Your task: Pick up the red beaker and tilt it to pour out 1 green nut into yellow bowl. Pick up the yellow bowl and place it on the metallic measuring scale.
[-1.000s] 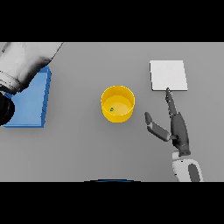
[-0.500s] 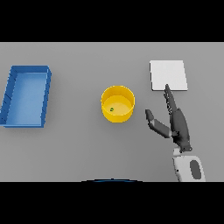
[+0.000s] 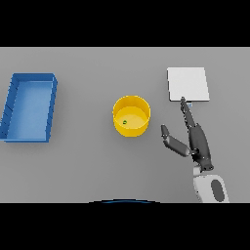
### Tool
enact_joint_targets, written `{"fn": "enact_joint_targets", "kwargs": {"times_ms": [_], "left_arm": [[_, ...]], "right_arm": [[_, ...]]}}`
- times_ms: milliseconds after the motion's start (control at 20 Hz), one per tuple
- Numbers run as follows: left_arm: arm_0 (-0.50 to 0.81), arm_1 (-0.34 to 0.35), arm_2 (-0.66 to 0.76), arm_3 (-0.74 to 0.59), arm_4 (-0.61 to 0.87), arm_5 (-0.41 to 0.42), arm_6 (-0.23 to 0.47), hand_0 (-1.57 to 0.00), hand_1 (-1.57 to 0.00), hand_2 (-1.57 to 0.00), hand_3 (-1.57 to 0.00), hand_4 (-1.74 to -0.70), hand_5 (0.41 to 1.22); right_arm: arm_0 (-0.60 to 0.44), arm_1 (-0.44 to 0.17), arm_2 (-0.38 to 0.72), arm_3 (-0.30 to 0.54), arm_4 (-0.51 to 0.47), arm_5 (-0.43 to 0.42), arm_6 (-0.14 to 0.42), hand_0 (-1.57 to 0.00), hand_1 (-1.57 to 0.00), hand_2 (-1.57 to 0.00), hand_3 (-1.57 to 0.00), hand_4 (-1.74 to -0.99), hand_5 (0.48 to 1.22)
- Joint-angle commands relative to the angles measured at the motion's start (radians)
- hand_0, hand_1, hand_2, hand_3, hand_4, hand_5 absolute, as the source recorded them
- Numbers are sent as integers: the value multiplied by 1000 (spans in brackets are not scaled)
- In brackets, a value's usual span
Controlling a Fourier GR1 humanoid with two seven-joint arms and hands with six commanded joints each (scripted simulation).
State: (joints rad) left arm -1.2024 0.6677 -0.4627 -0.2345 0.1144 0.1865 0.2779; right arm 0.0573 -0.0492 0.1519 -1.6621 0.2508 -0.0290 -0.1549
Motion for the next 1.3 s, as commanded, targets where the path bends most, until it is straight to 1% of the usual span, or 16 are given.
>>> {"fn": "enact_joint_targets", "kwargs": {"times_ms": [0, 50, 300, 500, 600, 700, 750, 800, 850, 900, 950, 1000, 1050, 1100, 1150, 1250], "left_arm": [[43, 7, 9, -47, 32, 26, 19, -1571, -1571, -1571, -1396, -1741, 1221], [89, 16, 14, -101, 62, 43, 25, -1571, -1571, -1571, -1374, -1741, 1221], [338, 62, -5, -423, 181, 178, 139, -1571, -1571, -1571, -1389, -1741, 1221], [471, 100, -48, -621, 230, 272, 236, -1571, -1571, -1571, -1383, -1741, 1221], [520, 124, -71, -696, 258, 291, 267, -1571, -1571, -1571, -1384, -1741, 1076], [550, 144, -96, -762, 296, 274, 306, -1571, -1571, -1571, -1366, -1735, 955], [573, 167, -115, -806, 311, 252, 315, -1571, -1571, -1571, -1407, -1661, 888], [582, 180, -122, -828, 331, 230, 298, -1571, -1571, -1571, -1368, -1493, 827], [590, 199, -140, -862, 325, 191, 275, -1571, -1545, -1489, -1238, -1311, 774], [612, 226, -143, -902, 331, 157, 244, -1495, -1380, -1311, -1098, -1155, 740], [629, 240, -131, -914, 357, 106, 199, -1253, -1104, -1049, -884, -1031, 714], [637, 242, -131, -904, 373, 65, 192, -1003, -883, -839, -707, -933, 697], [638, 244, -129, -903, 385, 35, 186, -802, -706, -671, -565, -870, 682], [636, 252, -135, -909, 383, 20, 193, -641, -565, -536, -452, -823, 667], [630, 267, -154, -917, 357, 8, 202, -513, -452, -429, -361, -785, 656], [619, 254, -176, -901, 330, 4, 204, -328, -289, -274, -231, -750, 647]], "right_arm": [[8, 1, 0, -11, -1, -2, -4, 1, 1, 1, 1, -1192, 704], [0, 2, -2, -10, -1, -6, 4, 1, 1, 1, 1, -1194, 703], [-2, -6, -9, 3, -3, -5, 1, 1, 1, 1, 1, -1202, 699], [-15, 6, -7, 16, -1, -11, 1, 1, 1, 1, 1, -1186, 687], [-16, 7, -7, 9, -5, -10, 13, 1, 1, 1, 1, -1170, 683], [-11, -1, -16, 21, -17, -1, -5, 1, 1, 1, 1, -1168, 679], [-14, -7, -18, 16, -17, -1, -6, 1, 1, 1, 1, -1165, 678], [-22, 2, -8, 15, -4, -9, 2, 1, 1, 1, 1, -1165, 675], [-20, 2, -4, 17, 2, -8, 8, 1, 1, 1, 1, -1163, 671], [-21, -4, -9, 16, -1, -8, 11, 1, 1, 1, 1, -1159, 669], [-11, -6, -5, 0, 1, -7, 5, 1, 1, 1, 1, -1161, 669], [-16, -6, -7, 0, -2, -7, 14, 1, 1, 1, 1, -1162, 671], [-9, -2, -4, -15, -9, -3, 13, 1, 1, 1, 1, -1156, 673], [-8, -4, -6, 7, 0, -7, 8, 1, 1, 1, 1, -1151, 677], [-6, -8, -9, 10, -1, -7, 2, 1, 1, 1, 1, -1147, 680], [-11, -7, -9, 0, -10, -1, 0, 1, 1, 1, 1, -1148, 688]]}}
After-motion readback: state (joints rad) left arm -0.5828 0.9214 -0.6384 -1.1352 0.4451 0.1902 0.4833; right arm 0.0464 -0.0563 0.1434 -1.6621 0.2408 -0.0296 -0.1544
